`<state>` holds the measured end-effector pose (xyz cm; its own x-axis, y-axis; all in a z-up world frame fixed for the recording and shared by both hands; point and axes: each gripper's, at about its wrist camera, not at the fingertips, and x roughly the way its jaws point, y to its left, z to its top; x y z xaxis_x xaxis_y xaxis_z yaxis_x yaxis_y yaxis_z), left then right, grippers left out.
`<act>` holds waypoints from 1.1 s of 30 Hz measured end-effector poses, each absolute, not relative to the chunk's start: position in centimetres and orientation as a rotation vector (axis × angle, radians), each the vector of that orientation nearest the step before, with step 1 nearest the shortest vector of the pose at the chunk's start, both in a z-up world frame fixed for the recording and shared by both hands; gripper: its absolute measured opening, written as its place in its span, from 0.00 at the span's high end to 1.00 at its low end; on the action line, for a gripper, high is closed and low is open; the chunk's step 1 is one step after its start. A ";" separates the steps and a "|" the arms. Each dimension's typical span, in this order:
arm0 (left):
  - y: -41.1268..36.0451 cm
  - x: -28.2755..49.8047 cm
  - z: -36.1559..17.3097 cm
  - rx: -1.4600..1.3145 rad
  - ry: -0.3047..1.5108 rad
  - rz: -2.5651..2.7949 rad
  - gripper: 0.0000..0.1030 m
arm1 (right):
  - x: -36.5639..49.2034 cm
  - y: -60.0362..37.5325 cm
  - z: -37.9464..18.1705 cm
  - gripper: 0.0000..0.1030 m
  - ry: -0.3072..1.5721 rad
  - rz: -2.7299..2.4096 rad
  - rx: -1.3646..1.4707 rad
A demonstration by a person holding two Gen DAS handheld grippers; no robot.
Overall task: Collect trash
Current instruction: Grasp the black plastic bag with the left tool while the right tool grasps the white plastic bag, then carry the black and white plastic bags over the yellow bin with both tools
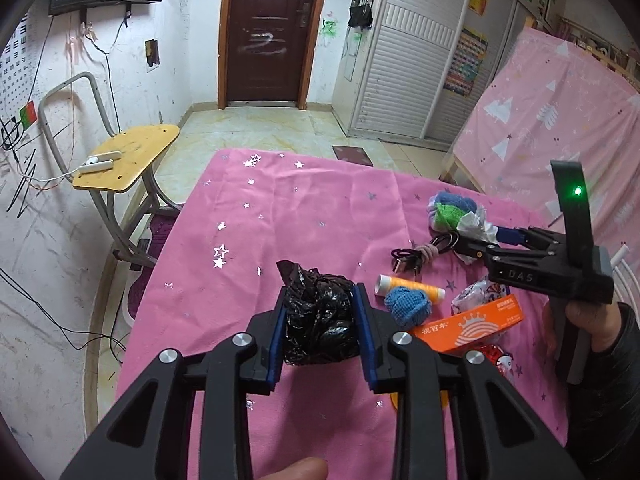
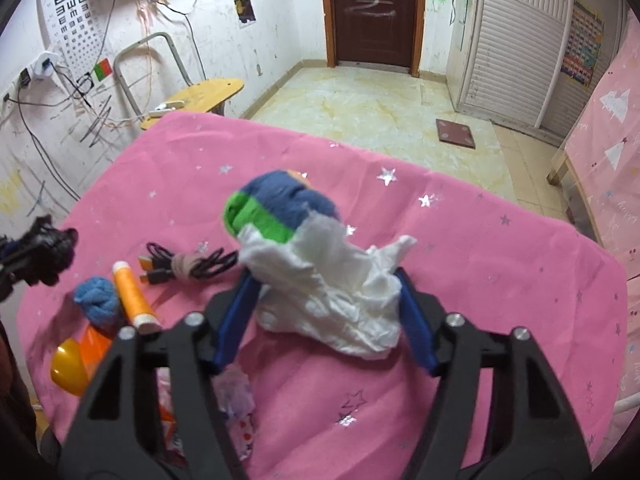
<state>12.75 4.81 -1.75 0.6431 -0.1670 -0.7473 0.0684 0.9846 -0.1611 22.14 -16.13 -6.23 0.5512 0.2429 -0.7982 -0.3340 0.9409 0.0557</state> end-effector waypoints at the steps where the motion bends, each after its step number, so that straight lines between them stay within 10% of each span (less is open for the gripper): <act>1: 4.8 12.7 -1.7 -0.123 0.861 -0.132 0.77 | 22.1 -16.2 -6.2 0.53 0.925 0.336 -0.114; 4: 5.0 12.6 -1.4 -0.122 0.856 -0.125 0.77 | 21.7 -16.5 -5.8 0.69 0.918 0.333 -0.113; 33: -3.2 9.9 4.9 -0.028 0.726 -0.169 0.77 | 13.1 -26.9 0.2 0.70 0.715 0.253 0.024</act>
<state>9.86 -3.24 4.86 0.7344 -0.1640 -0.6586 0.1442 0.9859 -0.0847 13.11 -26.92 0.20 0.7261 0.2380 -0.6451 -0.2214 0.9691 0.1083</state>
